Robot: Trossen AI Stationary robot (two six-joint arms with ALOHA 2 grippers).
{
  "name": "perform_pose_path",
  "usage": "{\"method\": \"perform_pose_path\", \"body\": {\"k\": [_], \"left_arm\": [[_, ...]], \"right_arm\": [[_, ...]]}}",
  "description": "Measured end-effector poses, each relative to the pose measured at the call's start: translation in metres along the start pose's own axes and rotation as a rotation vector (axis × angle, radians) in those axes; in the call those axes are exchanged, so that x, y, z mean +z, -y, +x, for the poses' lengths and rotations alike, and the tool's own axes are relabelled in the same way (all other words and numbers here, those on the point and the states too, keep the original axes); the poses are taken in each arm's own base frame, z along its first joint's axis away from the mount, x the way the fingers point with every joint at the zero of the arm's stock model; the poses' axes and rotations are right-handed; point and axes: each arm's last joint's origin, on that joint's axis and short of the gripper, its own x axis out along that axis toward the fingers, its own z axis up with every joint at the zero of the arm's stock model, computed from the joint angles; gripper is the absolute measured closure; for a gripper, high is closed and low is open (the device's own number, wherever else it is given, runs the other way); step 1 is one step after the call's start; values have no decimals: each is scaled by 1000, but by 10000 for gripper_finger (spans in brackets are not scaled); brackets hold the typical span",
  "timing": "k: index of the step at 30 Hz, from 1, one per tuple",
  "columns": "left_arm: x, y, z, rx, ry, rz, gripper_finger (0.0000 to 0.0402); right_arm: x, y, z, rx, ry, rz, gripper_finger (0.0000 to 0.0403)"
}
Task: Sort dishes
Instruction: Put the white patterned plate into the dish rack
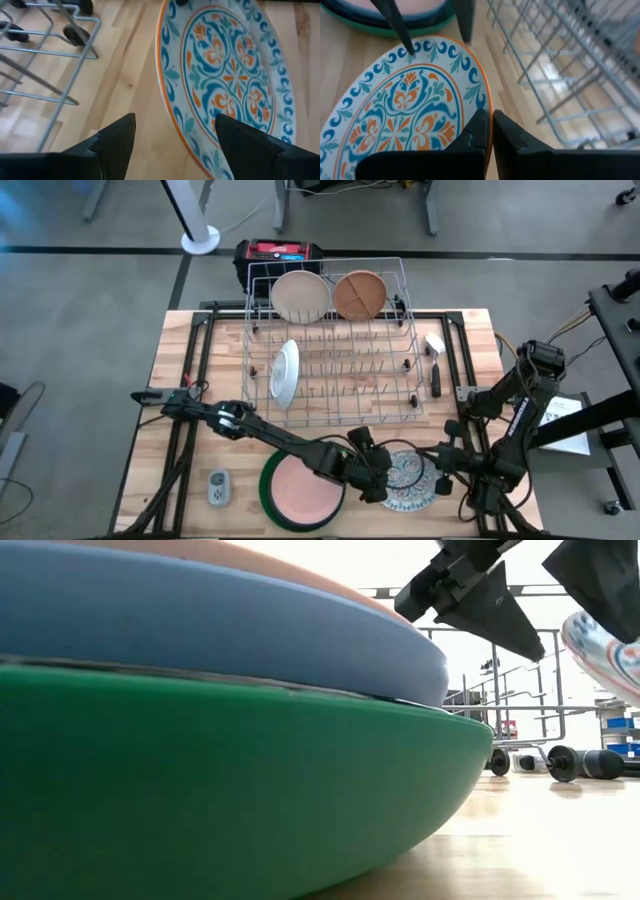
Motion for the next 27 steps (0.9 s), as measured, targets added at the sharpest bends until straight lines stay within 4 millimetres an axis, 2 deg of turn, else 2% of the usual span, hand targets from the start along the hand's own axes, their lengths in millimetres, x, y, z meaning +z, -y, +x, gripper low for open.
{"method": "perform_pose_path", "body": {"k": [10,14,18,27], "left_arm": [[0,1,1,-4,9,-6,141],[0,1,1,1,12,-6,163],[0,1,0,4,15,-6,209],[0,6,-6,49,55,-26,359]], "right_arm": [[21,-5,-10,-31,152,-163,402],[25,-6,-12,-36,172,-195,402],[25,-6,-12,-39,178,-203,402],[27,-6,-13,-45,202,-196,402]]}}
